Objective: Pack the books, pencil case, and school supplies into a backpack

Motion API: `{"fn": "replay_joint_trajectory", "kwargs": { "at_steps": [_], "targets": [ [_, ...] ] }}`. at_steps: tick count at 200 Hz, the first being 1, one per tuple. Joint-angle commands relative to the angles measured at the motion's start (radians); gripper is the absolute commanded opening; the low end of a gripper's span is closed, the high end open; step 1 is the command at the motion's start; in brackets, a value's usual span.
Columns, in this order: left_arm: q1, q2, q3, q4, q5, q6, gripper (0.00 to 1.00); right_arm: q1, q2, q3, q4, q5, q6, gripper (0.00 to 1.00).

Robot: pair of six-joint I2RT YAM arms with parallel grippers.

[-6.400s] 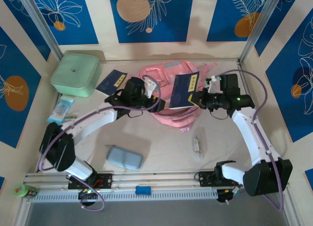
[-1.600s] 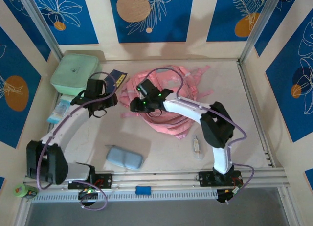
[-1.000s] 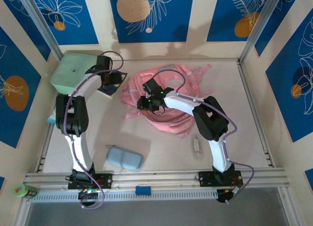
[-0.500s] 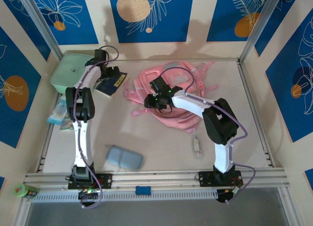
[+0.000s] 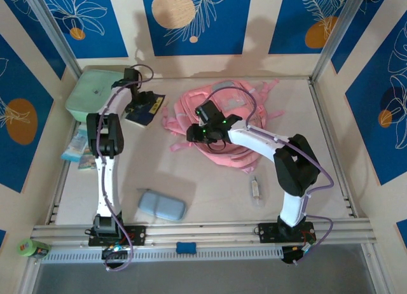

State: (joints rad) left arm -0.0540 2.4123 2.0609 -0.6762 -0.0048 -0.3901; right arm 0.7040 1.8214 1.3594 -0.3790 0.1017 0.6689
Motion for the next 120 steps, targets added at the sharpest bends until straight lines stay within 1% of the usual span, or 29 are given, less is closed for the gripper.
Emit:
{"fn": "replay_joint_trajectory", "kwargs": {
  "at_steps": [1,18,30,39,59,73,88,102,120],
  "targets": [
    [-0.01,-0.086,-0.182,-0.061,0.026,-0.116,0.95,-0.011,-0.046,-0.028,-0.005,-0.002,-0.004,0.38],
    [-0.022,-0.185,-0.339,0.0,0.019,-0.157,0.94,-0.012,-0.066,-0.057,0.005,0.005,-0.007,0.39],
    [-0.036,-0.264,-0.454,0.025,-0.032,-0.194,0.93,-0.014,-0.074,-0.07,0.003,0.007,-0.011,0.39],
    [-0.051,-0.32,-0.541,0.069,-0.048,-0.201,0.93,-0.012,-0.077,-0.075,-0.003,0.007,-0.015,0.39],
    [-0.076,-0.436,-0.688,0.097,-0.099,-0.247,0.92,-0.006,-0.076,-0.089,-0.004,-0.009,-0.02,0.38],
    [-0.078,-0.511,-0.784,0.159,-0.078,-0.268,0.92,-0.003,-0.058,-0.074,-0.013,-0.052,-0.026,0.38],
    [-0.078,-0.563,-0.816,0.165,-0.088,-0.263,0.92,0.009,-0.035,-0.04,-0.027,-0.068,-0.037,0.39],
    [-0.071,-0.578,-0.818,0.159,-0.102,-0.251,0.91,0.02,0.014,0.022,-0.043,-0.088,-0.051,0.4],
    [-0.062,-0.569,-0.796,0.175,-0.028,-0.245,0.89,0.028,0.099,0.115,-0.063,-0.105,-0.062,0.4]
  ]
}}
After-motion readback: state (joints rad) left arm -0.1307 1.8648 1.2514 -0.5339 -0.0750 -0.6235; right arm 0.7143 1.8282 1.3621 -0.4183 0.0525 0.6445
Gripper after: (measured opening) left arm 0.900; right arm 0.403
